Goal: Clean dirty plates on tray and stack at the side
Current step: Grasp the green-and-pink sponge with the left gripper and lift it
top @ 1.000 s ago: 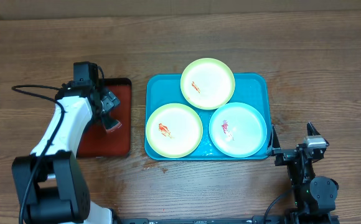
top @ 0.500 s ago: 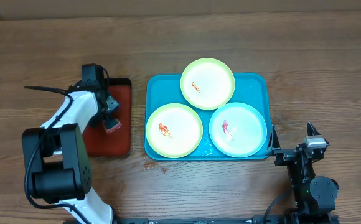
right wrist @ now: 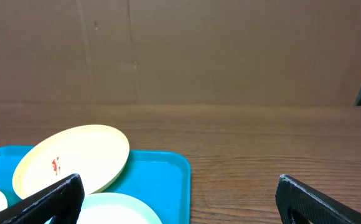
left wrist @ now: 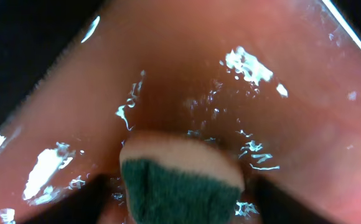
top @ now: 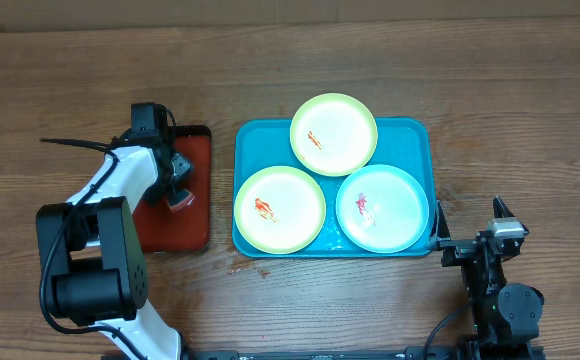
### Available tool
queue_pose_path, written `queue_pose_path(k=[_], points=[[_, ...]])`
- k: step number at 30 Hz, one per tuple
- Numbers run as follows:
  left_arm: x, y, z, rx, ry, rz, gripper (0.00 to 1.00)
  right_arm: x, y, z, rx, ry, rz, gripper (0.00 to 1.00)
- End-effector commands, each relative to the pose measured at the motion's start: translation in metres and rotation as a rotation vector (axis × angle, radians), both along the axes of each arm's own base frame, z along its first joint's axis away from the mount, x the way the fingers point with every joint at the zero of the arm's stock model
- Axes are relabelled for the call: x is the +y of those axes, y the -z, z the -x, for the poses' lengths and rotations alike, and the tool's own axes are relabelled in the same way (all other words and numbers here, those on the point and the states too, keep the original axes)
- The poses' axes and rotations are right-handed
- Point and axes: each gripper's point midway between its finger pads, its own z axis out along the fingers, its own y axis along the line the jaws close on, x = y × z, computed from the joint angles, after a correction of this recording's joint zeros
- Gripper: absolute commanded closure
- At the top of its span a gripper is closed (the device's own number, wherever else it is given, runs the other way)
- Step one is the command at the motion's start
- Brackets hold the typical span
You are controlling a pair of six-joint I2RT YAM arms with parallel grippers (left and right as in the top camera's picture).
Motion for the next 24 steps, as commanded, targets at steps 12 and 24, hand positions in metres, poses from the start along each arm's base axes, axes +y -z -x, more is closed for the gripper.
queue_pose_path(k=[12,24], points=[[-0.041,0.008,0.013,0.065,0.045,0.244,0.88,-0.001,0.002,0.0,-0.003,0.002,0.0,0.0],[-0.047,0.01,0.028,0.127,0.05,0.273,0.0,-0.001,0.002,0.0,-0.004,0.002,0.0,0.0]])
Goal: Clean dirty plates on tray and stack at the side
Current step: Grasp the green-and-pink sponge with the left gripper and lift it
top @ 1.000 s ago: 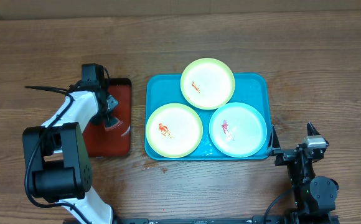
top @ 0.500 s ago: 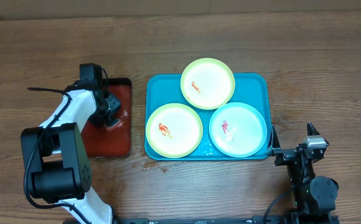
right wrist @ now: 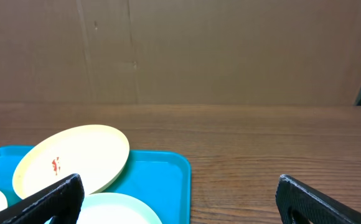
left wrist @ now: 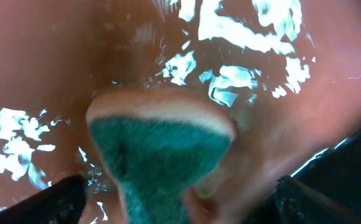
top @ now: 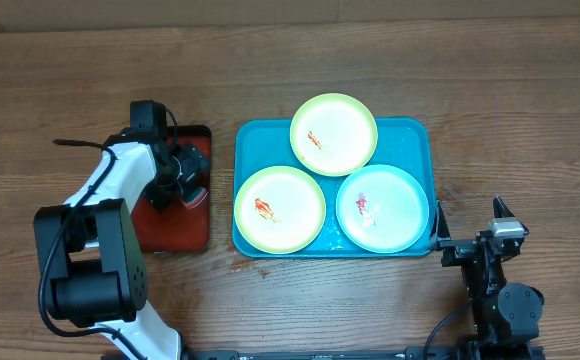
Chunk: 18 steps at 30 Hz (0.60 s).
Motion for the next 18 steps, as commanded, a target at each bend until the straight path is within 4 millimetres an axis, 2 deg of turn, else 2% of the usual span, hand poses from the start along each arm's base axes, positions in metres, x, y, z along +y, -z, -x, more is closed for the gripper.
queue_pose_path(k=[1,3,4,6,9,10,11,14,15,18], points=[[-0.008,0.013,0.02,0.08,0.01,0.047,0.0,-0.001,0.002,0.0,-0.004,0.002,0.0,0.0],[-0.015,0.013,0.024,0.097,0.014,0.084,0.0,-0.001,0.002,0.0,-0.004,0.002,0.0,0.0],[-0.016,0.012,0.024,0.097,0.016,0.091,0.04,-0.001,0.002,0.0,-0.004,0.002,0.0,0.0],[-0.016,0.012,0.024,0.095,0.015,0.088,0.18,-0.001,0.002,0.0,-0.004,0.002,0.0,0.0],[-0.016,0.012,0.023,0.093,0.015,0.091,0.47,-0.001,0.002,0.0,-0.004,0.002,0.0,0.0],[-0.016,0.012,0.023,0.093,0.015,0.091,0.61,-0.001,0.002,0.0,-0.004,0.002,0.0,0.0],[-0.016,0.012,0.023,0.093,0.016,0.091,0.7,-0.001,0.002,0.0,-0.004,0.002,0.0,0.0],[-0.015,0.012,0.023,0.093,0.015,0.087,0.92,-0.001,0.002,0.0,-0.004,0.002,0.0,0.0],[-0.014,0.013,0.023,0.093,0.014,0.08,0.96,-0.001,0.002,0.0,-0.004,0.002,0.0,0.0],[-0.001,0.014,0.024,0.1,0.002,0.004,0.96,-0.001,0.002,0.0,-0.004,0.002,0.0,0.0]])
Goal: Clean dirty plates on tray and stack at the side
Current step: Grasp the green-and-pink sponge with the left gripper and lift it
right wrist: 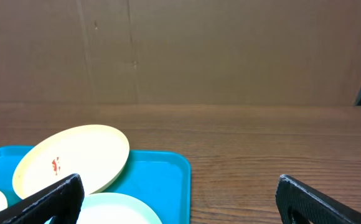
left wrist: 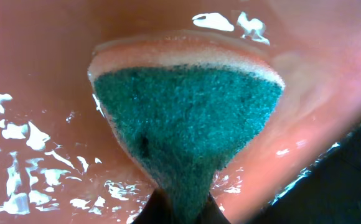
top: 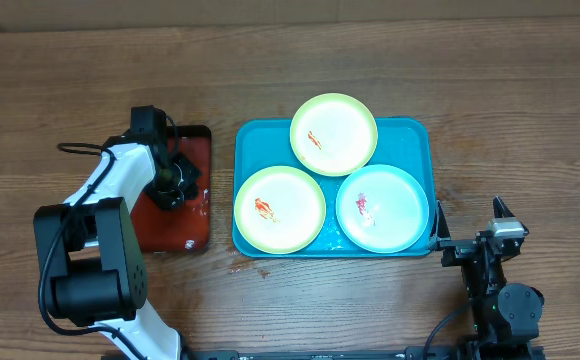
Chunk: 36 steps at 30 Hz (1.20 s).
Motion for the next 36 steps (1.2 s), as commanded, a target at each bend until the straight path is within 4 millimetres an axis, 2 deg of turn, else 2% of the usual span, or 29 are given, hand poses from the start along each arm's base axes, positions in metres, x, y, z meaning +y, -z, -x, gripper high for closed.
queue_pose_path(k=[1,3,4,5,6,7,13,14,15,17,18,23,25,26,27,29,30,36], points=[[0.015,0.009,0.007,0.037,-0.003,-0.091,0.96,-0.001,0.002,0.0,-0.004,0.002,0.0,0.0],[0.027,0.009,0.008,0.043,-0.011,-0.16,0.93,-0.001,0.002,0.0,-0.004,0.002,0.0,0.0],[0.032,0.009,0.009,0.044,-0.013,-0.188,0.75,-0.001,0.002,0.0,-0.004,0.002,0.0,0.0],[0.036,0.009,0.009,0.045,-0.016,-0.209,0.48,-0.001,0.002,0.0,-0.004,0.002,0.0,0.0],[0.04,0.008,0.008,0.043,-0.017,-0.231,0.15,-0.001,0.002,0.0,-0.004,0.002,0.0,0.0],[0.042,0.008,0.008,0.041,-0.019,-0.243,0.0,-0.001,0.002,0.0,-0.004,0.002,0.0,0.0],[0.044,0.007,0.0,0.009,-0.024,-0.255,0.0,-0.001,0.002,0.0,-0.004,0.002,0.0,0.0],[0.044,0.007,-0.001,0.006,-0.025,-0.255,0.05,-0.001,0.002,0.0,-0.004,0.002,0.0,0.0],[0.044,0.007,-0.001,0.006,-0.025,-0.255,0.17,-0.001,0.002,0.0,-0.004,0.002,0.0,0.0],[0.043,0.007,-0.001,0.005,-0.023,-0.246,0.48,-0.001,0.002,0.0,-0.004,0.002,0.0,0.0],[0.04,0.007,-0.001,0.004,-0.022,-0.234,0.57,-0.001,0.002,0.0,-0.004,0.002,0.0,0.0],[0.026,0.007,-0.005,-0.009,-0.013,-0.149,0.83,-0.001,0.002,0.0,-0.004,0.002,0.0,0.0],[0.026,0.005,-0.006,-0.009,-0.012,-0.151,0.87,-0.001,0.002,0.0,-0.004,0.002,0.0,0.0],[0.027,0.004,-0.007,-0.009,-0.01,-0.153,0.83,-0.001,0.002,0.0,-0.004,0.002,0.0,0.0],[0.027,0.002,-0.008,-0.013,-0.003,-0.153,0.73,-0.001,0.002,0.0,-0.004,0.002,0.0,0.0],[0.027,0.001,-0.01,-0.017,0.005,-0.155,0.21,-0.001,0.002,0.0,-0.004,0.002,0.0,0.0],[0.027,0.001,-0.01,-0.016,0.005,-0.153,0.0,-0.001,0.002,0.0,-0.004,0.002,0.0,0.0],[0.016,0.002,-0.003,0.008,0.016,-0.1,0.0,-0.001,0.002,0.0,-0.004,0.002,0.0,0.0]])
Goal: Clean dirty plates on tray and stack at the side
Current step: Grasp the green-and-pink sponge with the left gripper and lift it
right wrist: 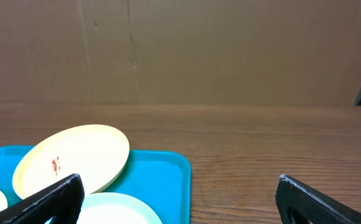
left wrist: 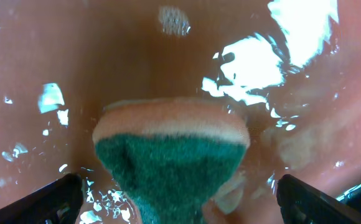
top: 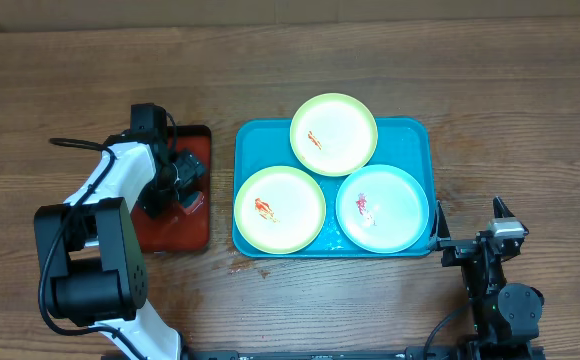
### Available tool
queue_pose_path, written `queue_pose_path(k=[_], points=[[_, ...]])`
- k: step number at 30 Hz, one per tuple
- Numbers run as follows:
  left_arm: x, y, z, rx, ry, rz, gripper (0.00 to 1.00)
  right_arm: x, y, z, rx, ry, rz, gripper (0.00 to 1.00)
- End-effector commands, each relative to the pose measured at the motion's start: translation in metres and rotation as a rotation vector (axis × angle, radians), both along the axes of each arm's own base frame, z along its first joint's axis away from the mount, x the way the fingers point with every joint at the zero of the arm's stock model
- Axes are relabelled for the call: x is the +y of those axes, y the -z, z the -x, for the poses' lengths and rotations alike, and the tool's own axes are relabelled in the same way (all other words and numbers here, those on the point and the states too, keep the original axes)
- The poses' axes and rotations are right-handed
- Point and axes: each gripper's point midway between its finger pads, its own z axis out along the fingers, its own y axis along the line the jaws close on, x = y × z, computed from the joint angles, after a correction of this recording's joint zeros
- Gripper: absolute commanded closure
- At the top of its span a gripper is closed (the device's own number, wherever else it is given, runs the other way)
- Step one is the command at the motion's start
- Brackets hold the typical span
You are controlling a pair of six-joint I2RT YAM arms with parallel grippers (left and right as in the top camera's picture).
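Note:
Three dirty plates lie on the blue tray [top: 246,150]: a yellow-green one [top: 334,134] at the back, another [top: 279,209] at front left, a paler one [top: 382,207] at front right, each with a red smear. My left gripper [top: 178,185] is down in the wet red tray [top: 175,238]. It stands open, fingers [left wrist: 56,200] wide apart. The green sponge [left wrist: 171,155] with its peach backing sits loose between them. My right gripper [top: 468,222] rests open by the blue tray's right front corner, holding nothing.
Bare wooden table surrounds both trays. In the right wrist view the back plate [right wrist: 71,155] and the blue tray's corner [right wrist: 177,171] lie ahead of the right gripper [right wrist: 180,190], with a brown wall beyond.
My left gripper was shut on the sponge, pinching it into a wedge. Now its fingers are wide apart and the sponge has its full shape again. The wrist has turned slightly.
At first my left fingers pressed close against the sponge in the red tray. Then they stood wide apart, then pinched it shut, and now stand open again. The plates and my right arm stayed where they were.

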Motion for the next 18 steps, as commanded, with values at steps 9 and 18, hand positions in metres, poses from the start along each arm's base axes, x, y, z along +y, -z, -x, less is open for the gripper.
queue_pose_path(k=[9,18], points=[[-0.008,0.003,0.002,0.02,0.017,0.042,0.74,-0.001,0.002,0.0,-0.003,0.002,0.0,0.0],[0.003,-0.011,-0.001,0.038,0.04,-0.019,0.96,-0.001,0.002,0.0,-0.003,0.002,0.0,0.0]])
